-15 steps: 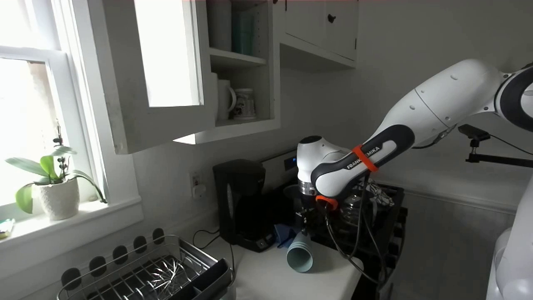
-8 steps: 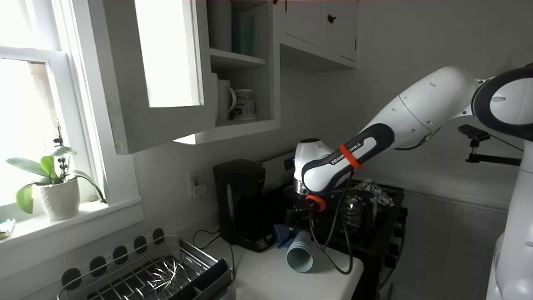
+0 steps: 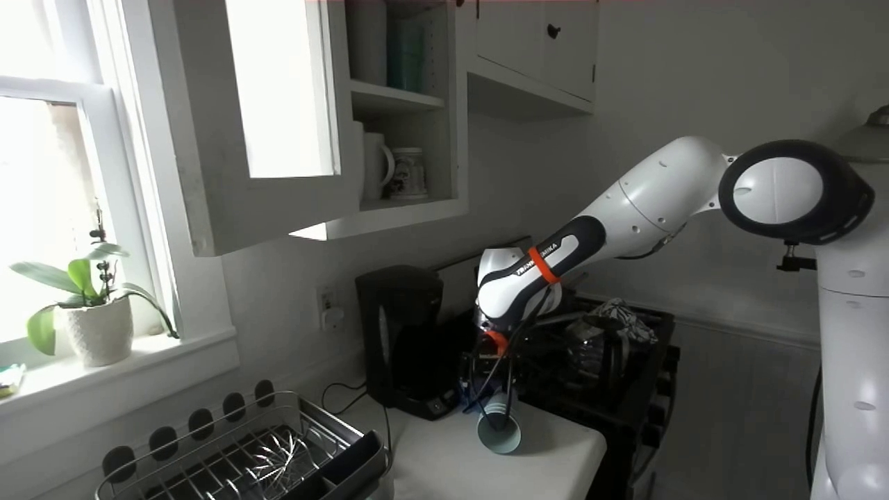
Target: Stack all the blue cups on the kitchen counter together, pick up the blue stacked cups and place them upside down on the bottom shelf of the open cabinet
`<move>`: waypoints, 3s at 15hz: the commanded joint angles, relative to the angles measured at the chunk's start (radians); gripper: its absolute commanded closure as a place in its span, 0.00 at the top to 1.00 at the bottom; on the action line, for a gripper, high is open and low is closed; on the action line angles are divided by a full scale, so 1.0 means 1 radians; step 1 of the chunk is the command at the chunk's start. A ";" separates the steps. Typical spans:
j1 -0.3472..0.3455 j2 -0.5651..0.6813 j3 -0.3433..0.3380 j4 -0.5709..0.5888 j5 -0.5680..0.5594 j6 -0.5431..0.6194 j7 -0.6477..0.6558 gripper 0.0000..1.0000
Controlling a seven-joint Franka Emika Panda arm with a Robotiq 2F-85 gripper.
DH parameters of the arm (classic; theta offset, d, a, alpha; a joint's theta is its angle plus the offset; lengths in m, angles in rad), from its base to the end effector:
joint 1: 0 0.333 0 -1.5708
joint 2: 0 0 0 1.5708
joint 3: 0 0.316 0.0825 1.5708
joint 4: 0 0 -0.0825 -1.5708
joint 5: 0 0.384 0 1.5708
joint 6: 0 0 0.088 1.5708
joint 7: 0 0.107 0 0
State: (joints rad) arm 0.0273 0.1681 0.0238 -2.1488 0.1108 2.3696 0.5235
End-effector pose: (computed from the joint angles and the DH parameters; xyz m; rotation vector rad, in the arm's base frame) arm 0.5650 0.0300 0.3285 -2.9320 0.8276 -0.0408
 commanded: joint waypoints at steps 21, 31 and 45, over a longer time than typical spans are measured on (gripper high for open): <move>0.020 0.090 -0.052 0.134 -0.038 -0.314 0.086 1.00; 0.037 0.116 -0.044 0.112 -0.028 -0.259 0.071 0.63; 0.063 -0.264 0.015 -0.100 -0.147 0.043 -0.203 0.60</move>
State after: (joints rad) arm 0.0957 0.0276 0.0186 -2.1428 -0.0065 2.3457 0.4004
